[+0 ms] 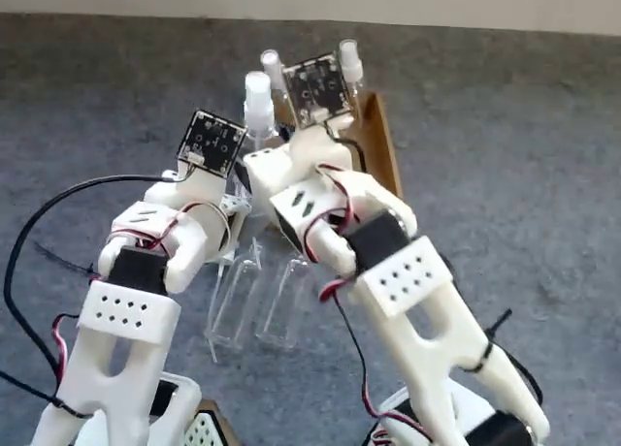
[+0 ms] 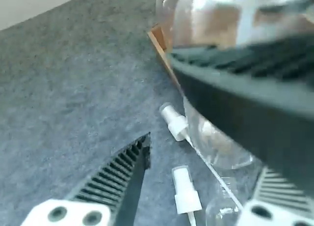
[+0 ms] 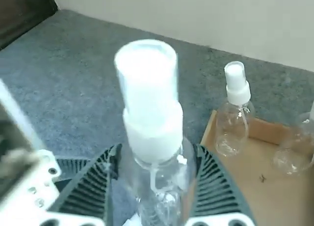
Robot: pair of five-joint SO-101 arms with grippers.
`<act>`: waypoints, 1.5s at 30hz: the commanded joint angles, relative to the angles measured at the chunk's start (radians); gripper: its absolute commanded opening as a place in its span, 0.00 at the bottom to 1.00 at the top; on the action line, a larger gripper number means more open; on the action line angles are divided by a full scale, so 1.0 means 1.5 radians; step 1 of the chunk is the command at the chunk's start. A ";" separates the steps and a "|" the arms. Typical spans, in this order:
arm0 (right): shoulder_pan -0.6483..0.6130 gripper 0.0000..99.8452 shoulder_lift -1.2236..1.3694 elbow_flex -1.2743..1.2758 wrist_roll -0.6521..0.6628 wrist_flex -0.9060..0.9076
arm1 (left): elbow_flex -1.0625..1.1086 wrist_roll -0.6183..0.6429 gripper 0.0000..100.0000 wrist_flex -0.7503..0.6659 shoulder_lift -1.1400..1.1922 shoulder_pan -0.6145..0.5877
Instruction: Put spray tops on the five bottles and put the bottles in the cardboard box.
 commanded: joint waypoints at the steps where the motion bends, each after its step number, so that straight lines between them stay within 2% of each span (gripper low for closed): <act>1: -0.004 0.00 -0.044 0.013 0.035 0.002 | 0.006 0.005 0.32 -0.036 -0.005 -0.022; 6: 0.021 0.00 -0.043 0.030 0.039 -0.002 | 0.008 0.005 0.32 -0.035 -0.005 -0.035; 9: 0.076 0.00 -0.042 0.028 0.059 -0.003 | 0.019 0.002 0.32 -0.033 -0.005 -0.040; 12: 0.122 0.00 -0.041 0.029 0.105 -0.041 | 0.041 0.002 0.32 -0.033 -0.005 -0.109; 17: 0.140 0.00 0.037 0.016 0.123 -0.086 | 0.046 0.006 0.32 -0.005 -0.004 -0.287; 22: 0.140 0.00 0.184 -0.053 0.120 -0.132 | 0.100 0.006 0.32 -0.003 -0.002 -0.375; 30: 0.140 0.00 0.339 -0.092 0.119 -0.286 | 0.250 0.003 0.32 -0.151 -0.004 -0.382; 45: 0.136 0.00 0.458 -0.093 0.118 -0.366 | 0.253 0.003 0.32 -0.155 0.001 -0.378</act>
